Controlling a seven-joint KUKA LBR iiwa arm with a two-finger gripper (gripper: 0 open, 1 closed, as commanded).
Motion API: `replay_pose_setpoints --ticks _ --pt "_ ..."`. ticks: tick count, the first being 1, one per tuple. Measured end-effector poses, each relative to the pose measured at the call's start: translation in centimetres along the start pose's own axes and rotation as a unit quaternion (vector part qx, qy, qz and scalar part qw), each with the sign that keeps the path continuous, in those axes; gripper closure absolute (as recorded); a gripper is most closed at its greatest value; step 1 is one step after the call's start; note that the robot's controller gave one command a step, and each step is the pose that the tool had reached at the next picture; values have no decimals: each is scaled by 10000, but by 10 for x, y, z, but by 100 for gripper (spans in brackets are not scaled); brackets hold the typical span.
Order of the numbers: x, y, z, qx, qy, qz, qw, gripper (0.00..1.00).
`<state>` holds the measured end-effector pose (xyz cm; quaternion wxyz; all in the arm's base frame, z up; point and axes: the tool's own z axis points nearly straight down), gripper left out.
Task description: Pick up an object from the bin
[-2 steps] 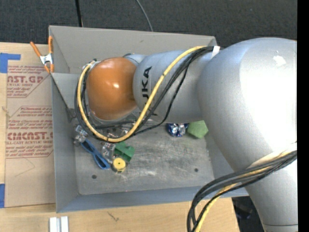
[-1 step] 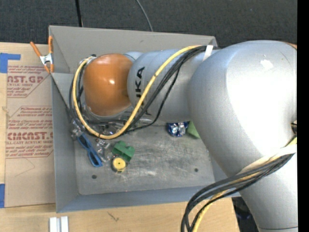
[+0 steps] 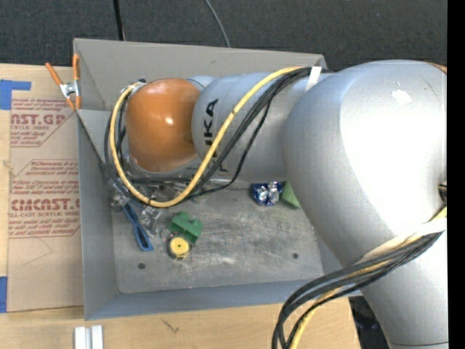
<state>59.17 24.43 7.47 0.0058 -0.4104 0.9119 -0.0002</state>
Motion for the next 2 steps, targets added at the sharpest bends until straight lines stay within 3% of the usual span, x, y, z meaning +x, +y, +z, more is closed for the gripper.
replay_pose_setpoints --ticks 1,2 --pt "-2 0 -16 -22 23 7 10000 100" --pt "-4 0 -84 -9 6 9 10000 100"
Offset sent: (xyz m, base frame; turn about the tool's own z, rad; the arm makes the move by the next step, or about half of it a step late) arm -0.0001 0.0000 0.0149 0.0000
